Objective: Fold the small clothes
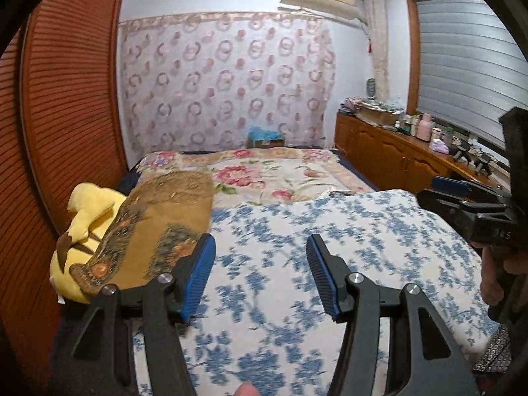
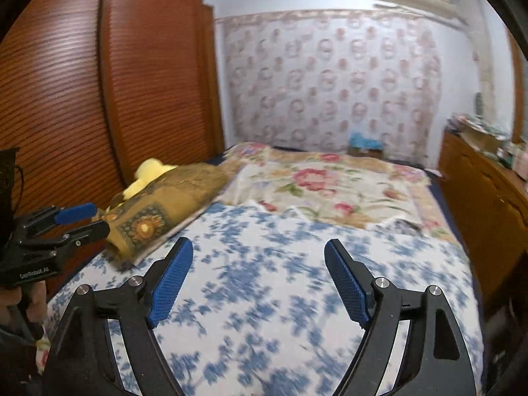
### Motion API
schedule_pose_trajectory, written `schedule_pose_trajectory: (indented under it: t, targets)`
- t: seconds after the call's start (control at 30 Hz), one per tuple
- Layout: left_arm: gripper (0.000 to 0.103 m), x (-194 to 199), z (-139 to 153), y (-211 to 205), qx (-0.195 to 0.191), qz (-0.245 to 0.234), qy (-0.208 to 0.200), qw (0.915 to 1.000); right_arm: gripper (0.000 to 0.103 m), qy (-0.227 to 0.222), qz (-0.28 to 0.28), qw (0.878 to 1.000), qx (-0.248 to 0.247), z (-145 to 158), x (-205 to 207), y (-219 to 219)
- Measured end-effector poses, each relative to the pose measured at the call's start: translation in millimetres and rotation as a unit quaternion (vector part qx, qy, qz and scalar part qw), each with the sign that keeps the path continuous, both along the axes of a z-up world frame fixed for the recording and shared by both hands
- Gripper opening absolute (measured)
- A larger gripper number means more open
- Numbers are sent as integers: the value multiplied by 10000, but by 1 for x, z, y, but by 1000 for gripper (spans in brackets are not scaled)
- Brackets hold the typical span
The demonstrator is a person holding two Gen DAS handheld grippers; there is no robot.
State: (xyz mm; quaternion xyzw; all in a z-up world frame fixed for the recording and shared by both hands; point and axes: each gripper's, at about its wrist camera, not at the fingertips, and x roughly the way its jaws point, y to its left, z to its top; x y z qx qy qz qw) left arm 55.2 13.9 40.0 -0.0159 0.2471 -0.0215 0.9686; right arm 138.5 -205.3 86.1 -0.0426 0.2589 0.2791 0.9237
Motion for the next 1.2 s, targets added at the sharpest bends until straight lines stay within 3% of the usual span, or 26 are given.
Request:
schedule_pose_trajectory:
  t: [0.23, 0.47, 1.2]
  targets:
    - [56, -1, 24, -26, -25, -23, -118, 9999, 84, -433, -858, 9952, 156, 27, -36, -54]
    - [57, -5, 34, -39, -68, -57, -187, 9998, 84, -583, -1212, 9906, 249, 34, -53, -78]
    - [57, -13, 39, -49, 90, 27, -310, 9995, 84, -601, -1272, 9897, 245, 34, -57, -81]
